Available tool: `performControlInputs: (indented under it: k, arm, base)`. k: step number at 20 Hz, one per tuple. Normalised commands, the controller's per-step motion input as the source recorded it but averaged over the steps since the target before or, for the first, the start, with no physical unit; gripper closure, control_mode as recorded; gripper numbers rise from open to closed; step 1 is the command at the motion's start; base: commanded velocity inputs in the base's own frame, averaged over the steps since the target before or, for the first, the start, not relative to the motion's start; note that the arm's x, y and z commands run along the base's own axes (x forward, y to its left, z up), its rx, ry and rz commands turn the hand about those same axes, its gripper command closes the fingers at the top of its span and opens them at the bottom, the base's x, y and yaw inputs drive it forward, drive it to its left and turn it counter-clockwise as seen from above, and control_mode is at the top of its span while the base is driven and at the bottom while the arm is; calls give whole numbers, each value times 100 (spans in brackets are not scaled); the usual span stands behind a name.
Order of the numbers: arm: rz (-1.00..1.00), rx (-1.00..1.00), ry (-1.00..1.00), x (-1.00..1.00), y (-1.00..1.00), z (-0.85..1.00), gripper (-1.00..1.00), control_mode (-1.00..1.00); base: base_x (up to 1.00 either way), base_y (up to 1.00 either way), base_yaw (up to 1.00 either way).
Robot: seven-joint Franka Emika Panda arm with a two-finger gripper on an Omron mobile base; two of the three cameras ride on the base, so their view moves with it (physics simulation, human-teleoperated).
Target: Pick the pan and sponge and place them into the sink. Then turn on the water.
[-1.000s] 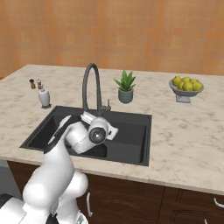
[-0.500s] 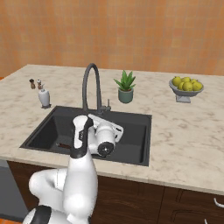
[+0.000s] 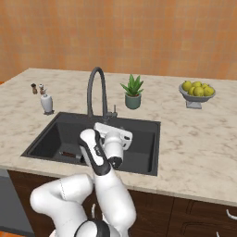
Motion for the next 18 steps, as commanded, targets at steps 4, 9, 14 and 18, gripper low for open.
performControlInputs:
  k: [4,9,14,18]
  arm:
    - [0,-15,-3,10,0,1,-100,-100]
    - [0,-11,0,18,1,6,-100,-100]
    - [0,-9,0,21,2,11,-100,-100]
    - [0,-11,5,38,33,16,-100,-100]
  base:
    - [0,0,0]
    - [0,0,0]
    - [0,0,0]
    - [0,0,0]
